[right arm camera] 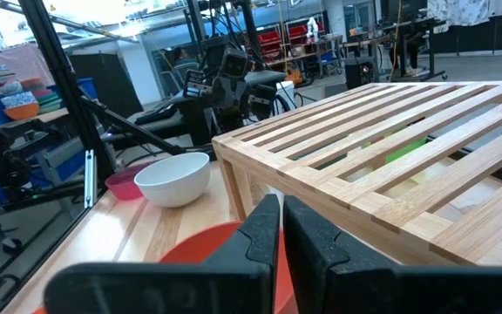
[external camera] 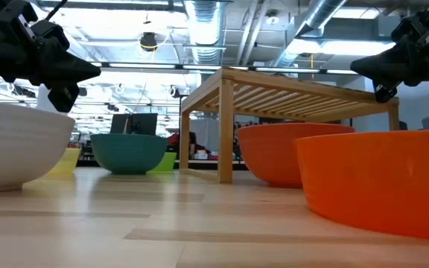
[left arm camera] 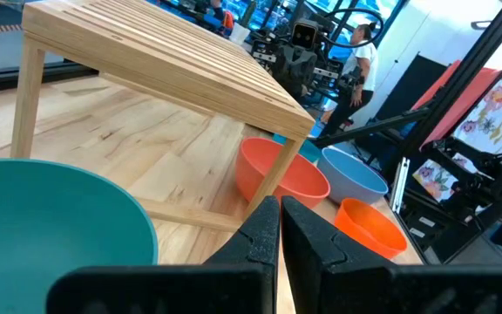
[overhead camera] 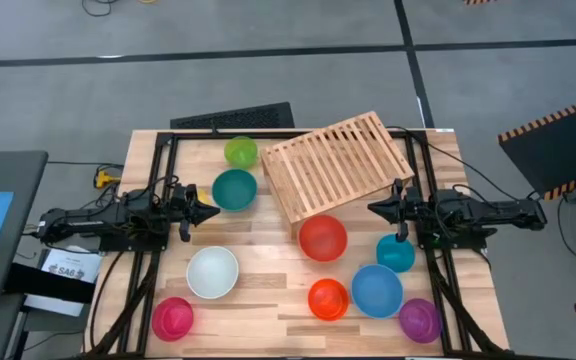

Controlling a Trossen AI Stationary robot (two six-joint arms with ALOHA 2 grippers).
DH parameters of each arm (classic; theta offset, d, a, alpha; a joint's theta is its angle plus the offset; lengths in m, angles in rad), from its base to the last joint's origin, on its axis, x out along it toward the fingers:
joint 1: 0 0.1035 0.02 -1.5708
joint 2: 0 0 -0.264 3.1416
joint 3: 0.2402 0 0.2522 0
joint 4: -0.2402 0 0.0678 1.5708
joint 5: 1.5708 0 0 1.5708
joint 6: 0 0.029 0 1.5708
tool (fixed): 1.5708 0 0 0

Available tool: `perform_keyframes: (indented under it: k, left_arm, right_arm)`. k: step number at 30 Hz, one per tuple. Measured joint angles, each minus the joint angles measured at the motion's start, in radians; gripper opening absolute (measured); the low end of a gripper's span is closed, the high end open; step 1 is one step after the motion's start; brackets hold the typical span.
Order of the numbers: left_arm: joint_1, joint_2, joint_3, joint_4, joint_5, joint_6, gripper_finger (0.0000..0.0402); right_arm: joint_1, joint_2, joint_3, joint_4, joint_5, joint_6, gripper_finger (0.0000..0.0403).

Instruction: Place and stack bowls onto a shelf

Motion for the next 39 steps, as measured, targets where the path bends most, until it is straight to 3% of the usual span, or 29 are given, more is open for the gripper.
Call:
perform_keyframes:
  k: [33,35,39]
  left_arm:
    - [0.000,0.000,0.000,0.000,0.000,0.000,0.0000]
    - [0.000,0.000,0.000,0.000,0.000,0.000,0.0000]
    - [0.000,0.000,0.000,0.000,0.000,0.000,0.0000]
  right_arm:
    - [0.000,0.000,0.000,0.007,0.000,0.000,0.0048]
    - [0.000,0.000,-0.003,0.063,0.001,0.029,0.0048]
    - [0.000,-0.002,-0.001,0.365,0.003,0.251,0.0048]
